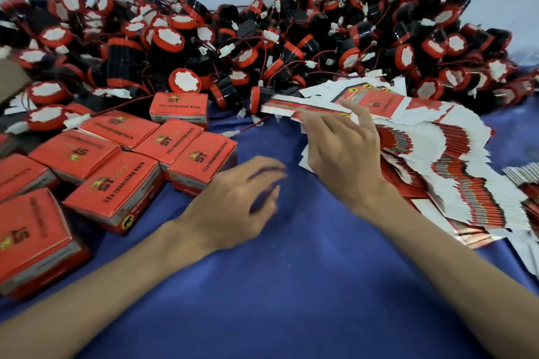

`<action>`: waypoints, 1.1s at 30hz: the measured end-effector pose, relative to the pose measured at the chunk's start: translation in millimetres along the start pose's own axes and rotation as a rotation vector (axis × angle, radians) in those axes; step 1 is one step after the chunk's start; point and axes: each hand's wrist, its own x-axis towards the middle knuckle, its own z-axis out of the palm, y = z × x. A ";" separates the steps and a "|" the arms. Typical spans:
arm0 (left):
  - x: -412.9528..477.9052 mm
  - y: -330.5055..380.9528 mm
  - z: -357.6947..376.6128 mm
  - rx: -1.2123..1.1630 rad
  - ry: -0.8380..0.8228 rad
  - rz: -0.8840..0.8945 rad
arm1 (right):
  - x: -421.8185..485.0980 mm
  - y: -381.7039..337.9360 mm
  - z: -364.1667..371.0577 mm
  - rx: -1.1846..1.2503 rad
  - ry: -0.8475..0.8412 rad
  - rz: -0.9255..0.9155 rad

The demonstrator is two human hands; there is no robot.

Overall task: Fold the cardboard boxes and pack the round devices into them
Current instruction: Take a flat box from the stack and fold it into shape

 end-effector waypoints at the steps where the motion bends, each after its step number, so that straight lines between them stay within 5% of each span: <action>1: 1.6 -0.8 -0.7 -0.093 -0.007 -0.150 | -1.8 -7.0 -5.8 0.111 0.127 -0.026; 3: 3.4 -1.4 -0.4 -0.337 0.008 -0.421 | -12.8 -23.6 -15.9 0.401 0.180 -0.041; 5: 6.9 -0.3 5.1 -0.699 0.052 -0.618 | -26.4 -40.0 -24.5 0.692 0.055 0.096; 8: 4.3 -4.4 13.0 -0.961 0.197 -0.684 | -27.6 -46.9 -27.2 0.848 0.007 0.516; 12: 4.4 -2.5 7.6 -0.931 0.307 -0.682 | -7.7 -17.8 -19.4 0.920 0.083 0.888; 19: 6.5 4.3 6.7 -0.597 0.318 -0.637 | -19.9 -23.4 -13.6 0.609 -0.324 0.730; 23: 4.0 7.0 1.2 -0.531 0.188 -0.370 | -21.1 -44.3 -25.3 1.068 -0.503 0.578; 26: 1.6 9.6 0.6 -0.575 0.084 -0.201 | -18.1 -47.4 -31.9 1.280 -0.484 0.609; 33: 2.1 3.5 1.5 -0.761 0.077 -0.227 | -23.8 -48.9 -29.2 1.371 -0.391 0.814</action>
